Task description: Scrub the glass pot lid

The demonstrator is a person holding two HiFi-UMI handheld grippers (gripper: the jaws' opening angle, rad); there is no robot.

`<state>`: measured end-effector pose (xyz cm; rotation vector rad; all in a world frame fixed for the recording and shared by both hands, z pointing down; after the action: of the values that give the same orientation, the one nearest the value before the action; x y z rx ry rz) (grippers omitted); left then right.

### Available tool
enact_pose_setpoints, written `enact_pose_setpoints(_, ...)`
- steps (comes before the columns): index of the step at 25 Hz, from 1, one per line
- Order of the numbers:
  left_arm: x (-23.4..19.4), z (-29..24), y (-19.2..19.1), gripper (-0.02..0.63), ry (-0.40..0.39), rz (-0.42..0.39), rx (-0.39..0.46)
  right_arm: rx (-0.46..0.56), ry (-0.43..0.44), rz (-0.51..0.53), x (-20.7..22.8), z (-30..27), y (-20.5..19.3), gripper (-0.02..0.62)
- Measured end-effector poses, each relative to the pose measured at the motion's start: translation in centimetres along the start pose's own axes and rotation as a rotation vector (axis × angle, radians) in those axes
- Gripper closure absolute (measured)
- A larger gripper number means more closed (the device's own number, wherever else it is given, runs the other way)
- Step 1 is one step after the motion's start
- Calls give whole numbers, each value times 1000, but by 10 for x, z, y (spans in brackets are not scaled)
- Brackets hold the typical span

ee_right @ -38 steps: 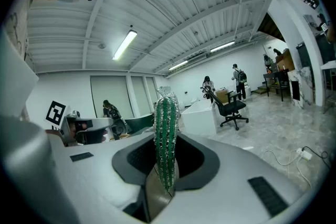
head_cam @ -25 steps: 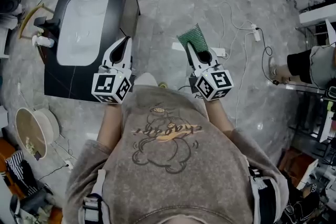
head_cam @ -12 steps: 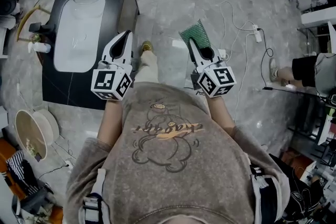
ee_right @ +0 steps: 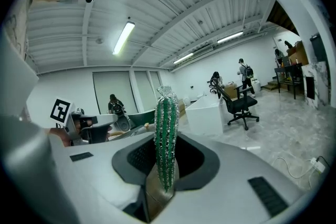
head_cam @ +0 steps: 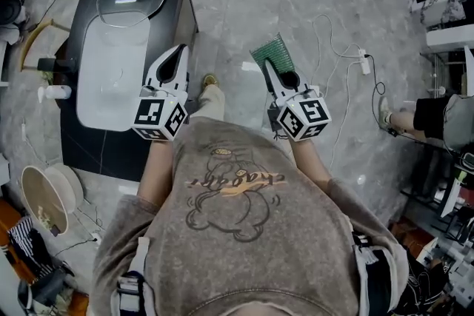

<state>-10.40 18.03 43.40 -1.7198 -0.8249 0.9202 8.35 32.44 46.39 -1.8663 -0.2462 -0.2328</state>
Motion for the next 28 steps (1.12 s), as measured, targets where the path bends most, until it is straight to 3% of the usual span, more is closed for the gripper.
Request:
enact_pose_setpoints(12, -117, -93, 81, 597, 48, 34, 23, -22, 68, 46, 19, -153, 97, 508)
enact_pose_setpoints(22, -178, -118, 99, 597, 123, 75, 20, -52, 130, 53, 21, -231, 125, 508)
enact_pose_setpoints(28, -196, -126, 107, 597, 211, 89, 39, -84, 233, 69, 21, -276, 138, 508)
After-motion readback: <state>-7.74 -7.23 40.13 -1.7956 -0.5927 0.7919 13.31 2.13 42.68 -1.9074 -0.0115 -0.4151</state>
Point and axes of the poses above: the fingertips, and each gripper's own axes: z backward along the fingers, x to its right, y out of its top, the point moved 4 cm from there along z, backward along the fingers, and after that the axes turned 6 degrees about -x, right-handed, at the moved point
